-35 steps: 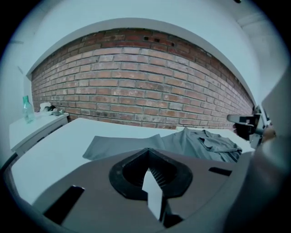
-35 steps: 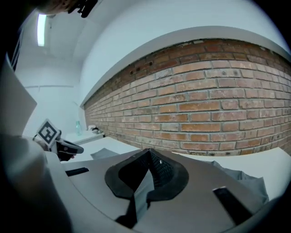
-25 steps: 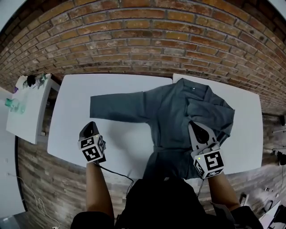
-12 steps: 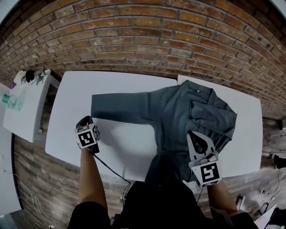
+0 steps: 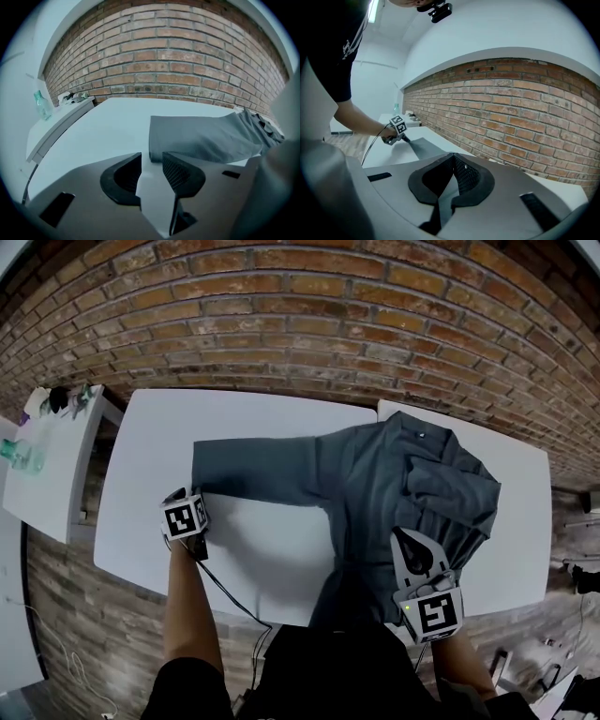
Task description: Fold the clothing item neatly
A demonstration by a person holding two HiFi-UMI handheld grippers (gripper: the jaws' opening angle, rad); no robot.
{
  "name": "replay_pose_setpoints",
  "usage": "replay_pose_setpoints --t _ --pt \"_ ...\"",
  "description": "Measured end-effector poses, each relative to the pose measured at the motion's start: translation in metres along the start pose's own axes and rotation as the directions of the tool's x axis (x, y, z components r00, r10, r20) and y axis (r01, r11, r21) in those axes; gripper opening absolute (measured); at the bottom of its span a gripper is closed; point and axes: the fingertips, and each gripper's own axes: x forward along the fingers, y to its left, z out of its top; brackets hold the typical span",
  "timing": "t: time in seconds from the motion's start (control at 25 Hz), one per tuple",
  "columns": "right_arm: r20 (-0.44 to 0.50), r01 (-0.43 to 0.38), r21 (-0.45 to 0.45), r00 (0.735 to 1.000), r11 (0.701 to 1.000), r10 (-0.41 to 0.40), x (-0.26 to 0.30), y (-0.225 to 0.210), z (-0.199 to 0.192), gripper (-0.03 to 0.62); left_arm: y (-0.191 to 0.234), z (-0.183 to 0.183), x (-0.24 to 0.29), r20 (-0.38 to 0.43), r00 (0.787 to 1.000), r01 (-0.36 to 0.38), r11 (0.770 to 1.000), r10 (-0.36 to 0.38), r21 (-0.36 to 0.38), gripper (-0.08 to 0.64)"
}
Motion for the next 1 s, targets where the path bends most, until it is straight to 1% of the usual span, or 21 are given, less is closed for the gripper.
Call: replay_pose_setpoints --t 0.16,0.32,0.4,0.48,0.6,0.68,0.8,1.0 --pt "-0.023 -0.004 0.023 1.000 1.000 0.004 0.003 0.004 -0.008 0.002 -0.005 -0.002 0.012 -0.047 0.999 0.001 1.000 -0.001 0.006 0.126" --pt "-0.028 -0.003 0.014 1.000 1.000 0.003 0.007 0.003 -0.007 0.002 -0.005 0.002 0.019 -0.050 0.998 0.032 0.997 -0.035 -0.064 0.112" --pt "-0.028 0.003 0.020 1.000 1.000 -0.002 0.007 0.001 -0.007 0.002 -0.008 0.003 0.020 -0.064 0.997 0.040 0.998 -0.043 -0.047 0.080" --pt "-0.031 0.003 0.020 1.000 1.000 -0.003 0.007 0.001 -0.008 0.002 -0.011 0.004 0.021 -0.086 0.995 0.039 0.999 -0.040 -0.015 0.069" --pt "-0.038 -0.001 0.007 0.999 1.000 0.002 0.006 0.002 -0.011 0.002 -0.012 0.005 0.021 -0.099 0.994 0.037 0.999 -0.037 -0.005 0.058" --pt "-0.040 -0.002 0.013 0.999 1.000 0.003 0.005 0.002 -0.013 0.002 -0.012 0.007 0.018 -0.086 0.996 0.026 1.000 -0.025 0.013 0.050" --pt "-0.038 -0.003 0.024 0.999 1.000 0.004 0.006 0.001 -0.014 0.002 -0.011 0.026 0.006 -0.028 1.000 -0.003 0.996 0.006 0.084 0.046" --pt "-0.029 0.003 0.032 1.000 0.999 -0.003 0.002 -0.001 -0.012 0.002 -0.029 0.060 -0.021 0.065 0.998 0.002 0.991 -0.011 0.134 0.044"
